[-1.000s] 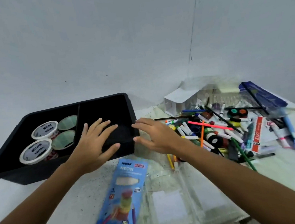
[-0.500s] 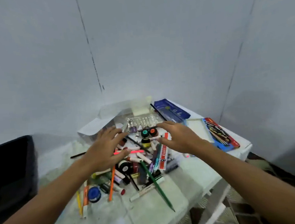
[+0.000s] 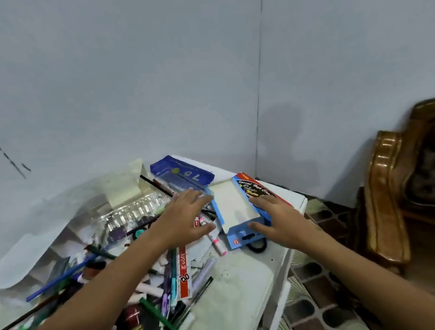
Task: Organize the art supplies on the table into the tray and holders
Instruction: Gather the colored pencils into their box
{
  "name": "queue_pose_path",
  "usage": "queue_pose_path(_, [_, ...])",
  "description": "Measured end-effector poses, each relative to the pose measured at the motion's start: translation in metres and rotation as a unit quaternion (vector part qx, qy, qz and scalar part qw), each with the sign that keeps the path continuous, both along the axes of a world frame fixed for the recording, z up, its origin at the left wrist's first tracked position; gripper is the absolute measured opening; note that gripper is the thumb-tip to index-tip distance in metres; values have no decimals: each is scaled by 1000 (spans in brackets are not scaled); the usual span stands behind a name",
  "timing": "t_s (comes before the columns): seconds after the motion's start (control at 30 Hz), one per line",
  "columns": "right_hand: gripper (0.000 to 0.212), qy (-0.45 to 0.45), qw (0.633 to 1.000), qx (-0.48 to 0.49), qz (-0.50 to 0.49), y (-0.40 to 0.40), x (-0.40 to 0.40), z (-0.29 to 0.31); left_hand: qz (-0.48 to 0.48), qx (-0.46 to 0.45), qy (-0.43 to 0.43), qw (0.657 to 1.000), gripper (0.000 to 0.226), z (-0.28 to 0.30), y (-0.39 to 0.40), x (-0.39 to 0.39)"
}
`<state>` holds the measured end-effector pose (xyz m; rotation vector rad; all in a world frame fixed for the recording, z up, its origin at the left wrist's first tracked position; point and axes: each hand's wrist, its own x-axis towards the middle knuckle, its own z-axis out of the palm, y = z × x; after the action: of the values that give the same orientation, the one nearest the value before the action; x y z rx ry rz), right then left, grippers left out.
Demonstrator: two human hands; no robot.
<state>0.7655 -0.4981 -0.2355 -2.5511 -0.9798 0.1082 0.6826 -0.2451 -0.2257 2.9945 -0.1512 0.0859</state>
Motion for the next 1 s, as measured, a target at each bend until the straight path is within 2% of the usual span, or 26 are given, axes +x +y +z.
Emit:
queue_pose_path(0.17, [95,-11,999,-22,-44,16,-22,-30,-45,35,41,998,104,-14,11,32])
queue_pose_path(0.43, [113,-48,996,-18,-69,41,-29,-65,-60,108,103,987,122,-30,26,54])
queue_pose_path(0.6, [82,-62,996,31,-48,45,-32,-66,-62,115,97,987,126,-24,25,46])
queue_pose_path(0.67, [75,-55,996,53,-49,44,-32,-63,-71,123,94,985,129,-21,27,44])
queue_pose_path(0.87, [71,-66,995,73,-32,32,-25,-52,-78,123,87,985,127,-20,33,40])
queue_pose_path(1.0, [75,-70,995,69,-22,18,-16,-37,-64,104,85,989,128,-16,31,38])
